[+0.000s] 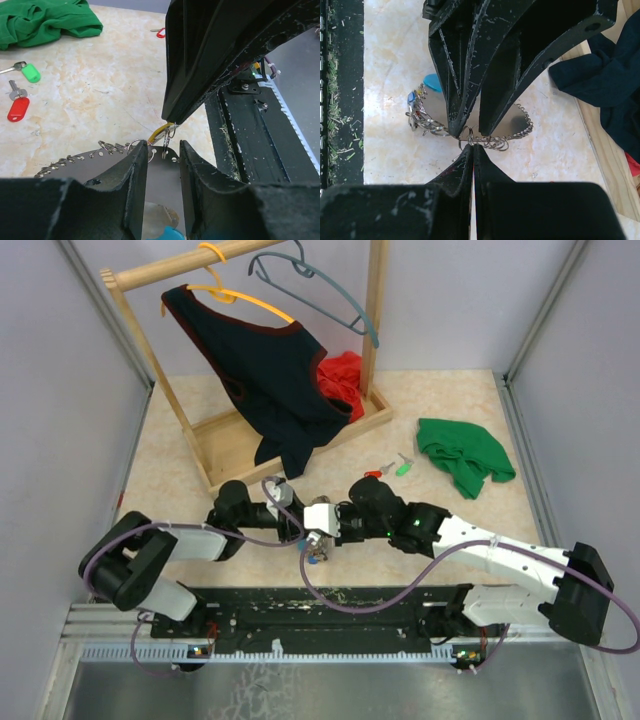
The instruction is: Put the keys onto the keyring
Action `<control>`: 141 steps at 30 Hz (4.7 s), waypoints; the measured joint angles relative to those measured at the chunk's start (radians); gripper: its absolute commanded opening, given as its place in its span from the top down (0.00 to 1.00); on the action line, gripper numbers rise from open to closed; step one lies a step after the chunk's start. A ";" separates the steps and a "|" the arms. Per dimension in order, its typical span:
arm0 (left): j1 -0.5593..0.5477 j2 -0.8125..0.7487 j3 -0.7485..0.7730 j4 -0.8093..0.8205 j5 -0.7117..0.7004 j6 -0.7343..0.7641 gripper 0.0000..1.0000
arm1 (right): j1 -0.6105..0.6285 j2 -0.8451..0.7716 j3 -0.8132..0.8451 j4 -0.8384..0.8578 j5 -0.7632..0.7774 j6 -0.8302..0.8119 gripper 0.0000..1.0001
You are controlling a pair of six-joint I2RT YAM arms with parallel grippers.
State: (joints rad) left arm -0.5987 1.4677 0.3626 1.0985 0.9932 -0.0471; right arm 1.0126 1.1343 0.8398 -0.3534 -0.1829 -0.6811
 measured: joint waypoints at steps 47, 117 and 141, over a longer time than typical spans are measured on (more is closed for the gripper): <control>0.058 -0.111 -0.087 0.121 -0.110 -0.108 1.00 | -0.086 -0.001 -0.025 0.057 -0.040 0.174 0.83; -0.110 -1.040 0.195 -1.203 -1.325 -0.232 0.00 | -0.244 -0.799 -0.196 -0.172 0.871 1.000 0.08; -0.110 -1.079 0.196 -1.287 -1.241 -0.210 0.00 | -0.244 -0.845 -0.196 -0.217 0.871 1.059 0.07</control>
State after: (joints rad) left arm -0.7090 0.3889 0.5591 -0.1883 -0.2481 -0.2573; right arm 0.7689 0.2890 0.6434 -0.5705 0.6876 0.3782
